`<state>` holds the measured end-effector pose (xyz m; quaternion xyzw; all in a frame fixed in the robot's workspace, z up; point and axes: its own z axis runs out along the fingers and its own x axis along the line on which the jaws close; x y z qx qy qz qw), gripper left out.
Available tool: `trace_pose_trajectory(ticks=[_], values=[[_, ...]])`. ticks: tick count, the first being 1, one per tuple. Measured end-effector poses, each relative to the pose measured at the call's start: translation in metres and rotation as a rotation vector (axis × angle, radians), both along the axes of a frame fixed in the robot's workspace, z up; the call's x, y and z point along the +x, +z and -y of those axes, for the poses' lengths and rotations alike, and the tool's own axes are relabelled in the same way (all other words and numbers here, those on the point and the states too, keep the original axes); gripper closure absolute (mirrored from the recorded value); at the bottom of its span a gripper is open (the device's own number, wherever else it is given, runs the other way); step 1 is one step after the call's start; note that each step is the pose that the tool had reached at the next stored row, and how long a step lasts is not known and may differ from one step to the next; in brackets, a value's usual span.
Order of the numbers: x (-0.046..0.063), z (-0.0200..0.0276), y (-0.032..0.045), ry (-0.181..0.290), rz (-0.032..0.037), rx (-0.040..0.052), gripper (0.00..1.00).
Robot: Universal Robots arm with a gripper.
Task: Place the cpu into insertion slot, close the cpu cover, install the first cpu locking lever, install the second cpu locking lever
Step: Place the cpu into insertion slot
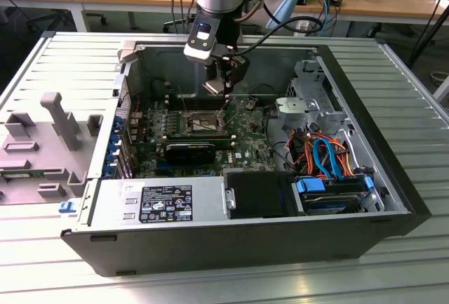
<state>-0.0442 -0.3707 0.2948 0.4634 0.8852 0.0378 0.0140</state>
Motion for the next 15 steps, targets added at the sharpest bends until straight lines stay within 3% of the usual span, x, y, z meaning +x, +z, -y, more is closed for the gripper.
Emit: trace_pose_trajectory(ticks=[15], values=[[0.0, 0.0, 0.0, -0.03, 0.0, 0.0, 0.46]])
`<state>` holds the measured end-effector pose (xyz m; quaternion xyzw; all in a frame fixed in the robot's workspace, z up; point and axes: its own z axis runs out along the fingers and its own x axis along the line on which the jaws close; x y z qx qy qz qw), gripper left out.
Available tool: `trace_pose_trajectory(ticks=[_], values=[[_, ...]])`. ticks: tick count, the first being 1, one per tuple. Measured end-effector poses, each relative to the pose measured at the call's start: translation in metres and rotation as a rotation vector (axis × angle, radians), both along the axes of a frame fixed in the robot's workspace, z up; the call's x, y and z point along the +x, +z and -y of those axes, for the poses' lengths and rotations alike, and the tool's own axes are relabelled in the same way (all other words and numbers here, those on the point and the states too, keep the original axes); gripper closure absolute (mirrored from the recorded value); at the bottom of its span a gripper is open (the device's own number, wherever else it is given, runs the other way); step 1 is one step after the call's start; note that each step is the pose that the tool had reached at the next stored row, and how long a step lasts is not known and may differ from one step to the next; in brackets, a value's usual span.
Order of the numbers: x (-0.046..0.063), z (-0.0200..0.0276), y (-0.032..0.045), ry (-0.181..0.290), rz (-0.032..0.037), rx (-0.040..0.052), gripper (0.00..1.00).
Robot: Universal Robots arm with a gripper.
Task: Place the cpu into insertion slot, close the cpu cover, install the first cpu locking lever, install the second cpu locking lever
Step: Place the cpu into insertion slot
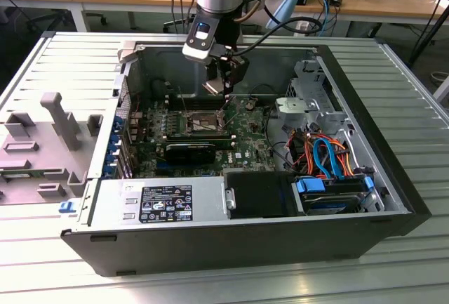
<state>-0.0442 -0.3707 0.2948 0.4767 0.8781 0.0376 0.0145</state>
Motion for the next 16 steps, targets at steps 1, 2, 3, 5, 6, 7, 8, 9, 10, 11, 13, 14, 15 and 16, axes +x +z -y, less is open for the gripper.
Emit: trace_pose_trajectory(ticks=[1, 2, 3, 5, 6, 7, 8, 9, 10, 11, 13, 14, 15, 16], values=[[0.0, 0.0, 0.0, -0.002, 0.0, 0.0, 0.46], [0.0, 0.0, 0.0, -0.003, 0.0, -0.0001, 0.46], [0.0, 0.0, 0.0, -0.005, 0.0, 0.0, 0.46], [0.0, 0.0, 0.0, -0.01, 0.0, 0.0, 0.46], [0.0, 0.0, 0.0, -0.012, 0.0, 0.0, 0.46], [0.0, 0.0, 0.0, -0.013, 0.0, 0.0, 0.46], [0.0, 0.0, 0.0, -0.015, 0.0, 0.0, 0.46], [0.0, 0.0, 0.0, -0.016, 0.0, 0.0, 0.46], [0.0, 0.0, 0.0, -0.017, 0.0, 0.0, 0.46], [0.0, 0.0, 0.0, -0.019, 0.0, 0.0, 0.46], [0.0, 0.0, 0.0, -0.022, 0.0, 0.0, 0.46], [0.0, 0.0, 0.0, -0.023, 0.0, 0.0, 0.46], [0.0, 0.0, 0.0, -0.025, 0.0, 0.0, 0.46], [0.0, 0.0, 0.0, -0.027, 0.0, 0.0001, 0.46]])
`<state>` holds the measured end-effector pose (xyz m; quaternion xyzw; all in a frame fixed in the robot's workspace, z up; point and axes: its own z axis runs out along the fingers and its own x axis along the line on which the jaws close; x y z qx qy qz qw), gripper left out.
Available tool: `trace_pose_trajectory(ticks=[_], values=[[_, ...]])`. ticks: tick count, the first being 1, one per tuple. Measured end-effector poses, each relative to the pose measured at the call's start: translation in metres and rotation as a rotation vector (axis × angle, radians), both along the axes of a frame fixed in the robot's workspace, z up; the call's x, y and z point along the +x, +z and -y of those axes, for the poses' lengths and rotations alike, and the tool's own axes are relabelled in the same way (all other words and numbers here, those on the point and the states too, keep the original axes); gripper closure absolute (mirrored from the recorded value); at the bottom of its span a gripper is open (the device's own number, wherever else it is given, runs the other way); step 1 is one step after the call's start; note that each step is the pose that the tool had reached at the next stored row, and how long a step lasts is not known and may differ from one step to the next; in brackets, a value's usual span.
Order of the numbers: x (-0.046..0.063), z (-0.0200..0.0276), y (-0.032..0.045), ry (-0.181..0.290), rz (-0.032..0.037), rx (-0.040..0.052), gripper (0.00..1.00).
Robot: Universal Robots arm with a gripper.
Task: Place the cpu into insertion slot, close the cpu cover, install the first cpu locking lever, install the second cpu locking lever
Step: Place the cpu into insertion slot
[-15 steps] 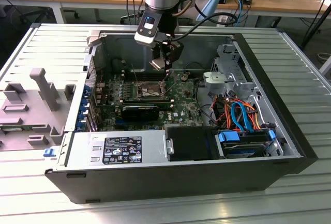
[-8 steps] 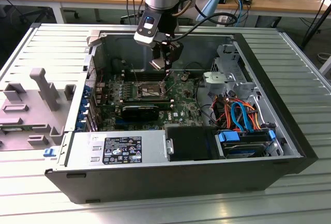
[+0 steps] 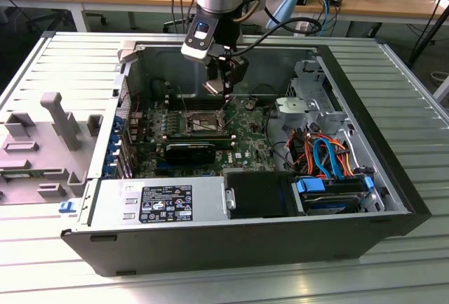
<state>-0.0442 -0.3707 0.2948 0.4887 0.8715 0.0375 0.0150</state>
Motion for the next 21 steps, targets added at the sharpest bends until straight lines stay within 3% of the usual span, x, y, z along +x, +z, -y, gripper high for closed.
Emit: trace_pose_trajectory(ticks=[21], values=[[0.0, 0.0, 0.0, -0.03, 0.0, -0.0001, 0.46]])
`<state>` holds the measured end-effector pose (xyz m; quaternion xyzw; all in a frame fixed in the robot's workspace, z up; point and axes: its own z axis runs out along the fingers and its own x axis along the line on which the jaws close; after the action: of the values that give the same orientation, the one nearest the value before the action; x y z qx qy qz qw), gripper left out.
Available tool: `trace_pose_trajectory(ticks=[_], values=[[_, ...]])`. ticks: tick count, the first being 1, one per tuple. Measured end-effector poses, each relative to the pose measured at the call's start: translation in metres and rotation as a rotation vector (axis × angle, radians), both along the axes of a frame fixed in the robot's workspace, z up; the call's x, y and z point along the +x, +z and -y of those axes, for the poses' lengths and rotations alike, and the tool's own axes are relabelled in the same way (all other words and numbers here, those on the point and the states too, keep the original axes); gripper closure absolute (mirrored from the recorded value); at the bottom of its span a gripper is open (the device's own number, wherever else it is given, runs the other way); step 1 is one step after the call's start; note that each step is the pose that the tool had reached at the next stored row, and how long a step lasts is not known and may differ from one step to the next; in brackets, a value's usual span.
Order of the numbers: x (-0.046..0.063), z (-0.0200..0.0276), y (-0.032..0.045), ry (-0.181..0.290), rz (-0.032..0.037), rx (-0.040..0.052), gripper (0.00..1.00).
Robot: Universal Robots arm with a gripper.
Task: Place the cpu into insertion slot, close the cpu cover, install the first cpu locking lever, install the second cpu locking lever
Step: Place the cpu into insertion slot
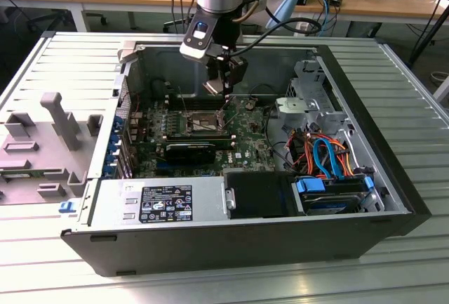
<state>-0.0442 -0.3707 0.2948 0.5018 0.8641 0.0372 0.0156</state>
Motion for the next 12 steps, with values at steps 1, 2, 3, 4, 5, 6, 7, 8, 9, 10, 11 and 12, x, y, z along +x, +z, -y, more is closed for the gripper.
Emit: trace_pose_trajectory(ticks=[1, 2, 3, 4, 5, 6, 7, 8, 9, 10, 11, 12], values=[[0.0, 0.0, 0.0, -0.001, 0.0, 0.0, 0.46], [0.0, 0.0, 0.0, -0.002, 0.0, 0.0001, 0.46], [0.0, 0.0, 0.0, -0.004, 0.0, 0.0001, 0.46], [0.0, 0.0, 0.0, -0.005, 0.0, 0.0, 0.46], [0.0, 0.0, 0.0, -0.006, 0.0, 0.0001, 0.46], [0.0, 0.0, 0.0, -0.007, 0.0, 0.0, 0.46], [0.0, 0.0, 0.0, -0.008, 0.0, 0.0001, 0.46], [0.0, 0.0, 0.0, -0.009, 0.0, 0.0001, 0.46], [0.0, 0.0, 0.0, -0.01, 0.0, 0.0001, 0.46], [0.0, 0.0, 0.0, -0.012, 0.0, 0.0001, 0.46], [0.0, 0.0, 0.0, -0.013, 0.0, 0.0, 0.46], [0.0, 0.0, 0.0, -0.015, 0.0, 0.0, 0.46]])
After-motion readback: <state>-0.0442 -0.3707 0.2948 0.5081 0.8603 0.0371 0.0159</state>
